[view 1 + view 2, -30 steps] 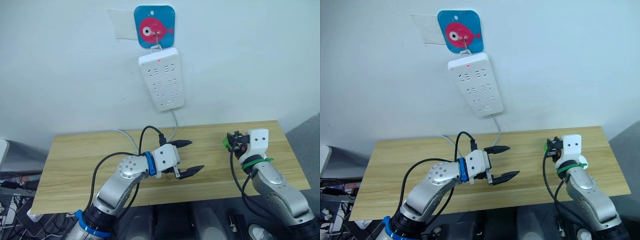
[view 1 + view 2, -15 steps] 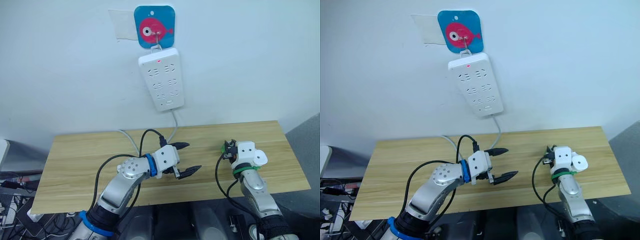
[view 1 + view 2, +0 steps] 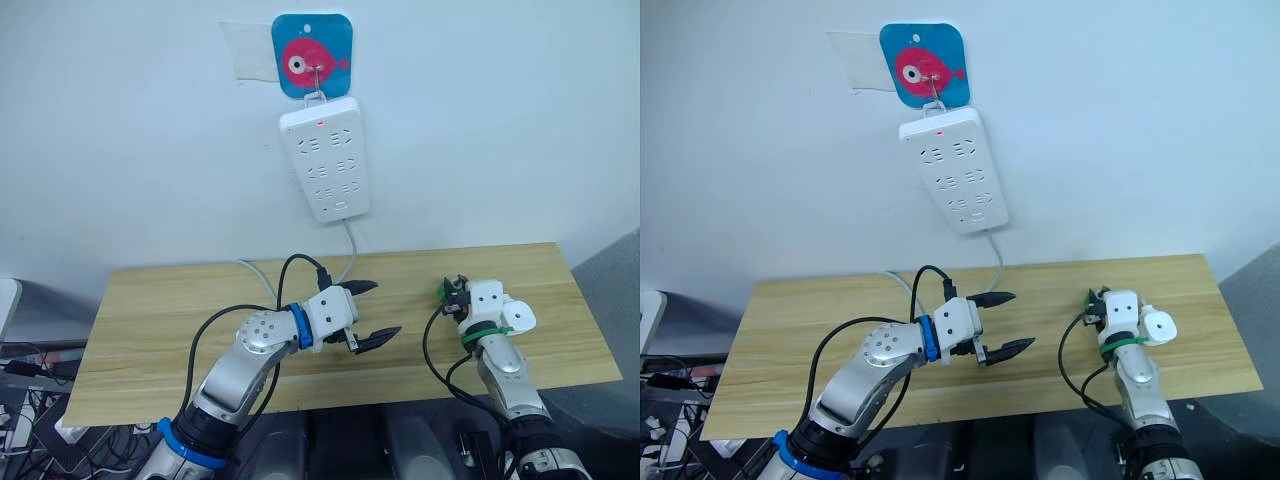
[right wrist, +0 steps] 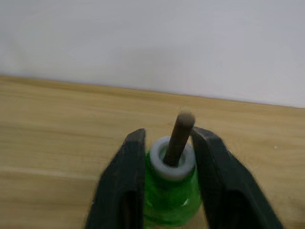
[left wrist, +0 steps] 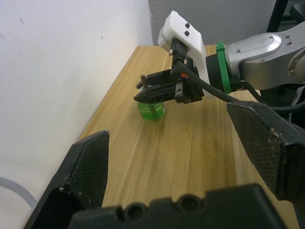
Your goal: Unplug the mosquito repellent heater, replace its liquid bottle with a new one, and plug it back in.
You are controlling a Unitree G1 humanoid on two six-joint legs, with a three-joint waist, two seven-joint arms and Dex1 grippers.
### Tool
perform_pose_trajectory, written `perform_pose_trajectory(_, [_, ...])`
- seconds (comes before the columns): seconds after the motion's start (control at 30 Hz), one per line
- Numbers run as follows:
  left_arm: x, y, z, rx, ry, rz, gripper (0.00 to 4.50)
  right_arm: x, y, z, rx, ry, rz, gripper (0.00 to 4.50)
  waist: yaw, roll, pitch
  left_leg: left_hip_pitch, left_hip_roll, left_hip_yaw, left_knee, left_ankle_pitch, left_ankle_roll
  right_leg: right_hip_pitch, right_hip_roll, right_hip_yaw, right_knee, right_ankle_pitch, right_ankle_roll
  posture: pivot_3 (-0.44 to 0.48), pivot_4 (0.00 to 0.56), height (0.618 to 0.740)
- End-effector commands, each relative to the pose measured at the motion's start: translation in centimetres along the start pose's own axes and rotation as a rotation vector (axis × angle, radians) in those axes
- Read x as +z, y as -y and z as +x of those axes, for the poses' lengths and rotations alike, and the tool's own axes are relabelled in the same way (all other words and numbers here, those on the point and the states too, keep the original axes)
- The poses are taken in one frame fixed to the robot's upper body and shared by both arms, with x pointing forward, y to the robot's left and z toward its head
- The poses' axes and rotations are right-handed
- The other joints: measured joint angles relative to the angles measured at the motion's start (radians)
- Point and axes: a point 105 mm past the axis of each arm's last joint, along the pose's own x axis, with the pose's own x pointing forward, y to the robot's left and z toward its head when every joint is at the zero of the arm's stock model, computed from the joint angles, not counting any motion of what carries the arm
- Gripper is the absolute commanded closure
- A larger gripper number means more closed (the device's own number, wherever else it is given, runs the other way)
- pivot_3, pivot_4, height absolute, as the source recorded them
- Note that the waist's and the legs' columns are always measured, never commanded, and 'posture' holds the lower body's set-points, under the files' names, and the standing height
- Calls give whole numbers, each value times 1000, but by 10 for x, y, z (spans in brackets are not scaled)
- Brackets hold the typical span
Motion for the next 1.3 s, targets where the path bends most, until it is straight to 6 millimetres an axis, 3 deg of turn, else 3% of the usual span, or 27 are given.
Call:
perform_pose_trajectory(0.03, [7, 7, -3, -11, 27, 25, 0, -4, 6, -11, 5, -13, 1, 1523, 1, 0, 0, 0, 0, 0, 0, 0, 0, 0, 0, 0, 0, 0, 0, -68, 244, 740])
perform_pose_trajectory(0.17, [5, 6, -10, 25, 33, 14, 0, -5, 4, -38, 58, -34, 2, 81, 5, 1, -1, 0, 0, 0, -1, 0, 0, 0, -2, 0, 0, 0, 0, -57, 239, 740])
perform_pose_trajectory(0.3, [5, 3, -21, 106, 45, 10, 0, 6, -1, -64, 87, -53, -19, 31, 6, 2, -3, 0, 0, 0, 0, 0, 0, 0, -3, 1, 1, 0, 0, -42, 235, 740])
perform_pose_trajectory(0.4, [9, 0, -35, 207, 83, 8, 0, 21, -12, -72, 146, -64, -50, 31, 4, 2, -6, 1, 0, 0, -1, 0, 0, 0, -3, 1, 1, 0, 0, -35, 238, 740])
perform_pose_trajectory(0.57, [9, -6, -62, 400, 86, -21, 0, 58, -51, -64, 337, 3, -39, 31, 8, 0, -8, 2, 1, 0, -1, 0, 0, 0, -3, 1, 1, 0, 0, -22, 250, 740])
perform_pose_trajectory(0.77, [9, 5, -113, 683, 110, -93, 0, 102, -110, -46, 700, 92, -16, 31, 27, -2, -8, 1, 1, -1, -2, 0, 0, 1, -3, 0, -2, 0, 0, 49, 264, 740])
perform_pose_trajectory(0.87, [-10, 9, -148, 907, 46, -62, 0, 106, -134, -46, 891, 120, -62, 31, 45, -6, -8, 1, 1, -1, -2, 0, 0, 1, -4, 0, -3, 0, 0, 69, 269, 740])
perform_pose_trajectory(1.0, [-39, 17, -169, 1069, 2, -111, 0, 107, -163, -50, 1091, 148, -57, 31, 64, -7, -7, 2, -1, -4, -1, 0, 0, 4, -5, -3, -5, 0, 0, 78, 272, 740])
perform_pose_trajectory(1.17, [-76, 26, -168, 1136, -24, -183, 0, 110, -178, -47, 1239, 183, -101, 31, 70, -8, -6, 3, -2, -4, -1, -1, 0, 7, -7, -5, -5, 0, 0, 83, 275, 740])
perform_pose_trajectory(1.3, [-99, 21, -164, 1170, 9, -305, 0, 108, -179, -54, 1332, 182, -186, 31, 76, -8, -6, 3, -2, -6, -1, -1, 0, 7, -7, -6, -5, 0, 0, 81, 283, 740])
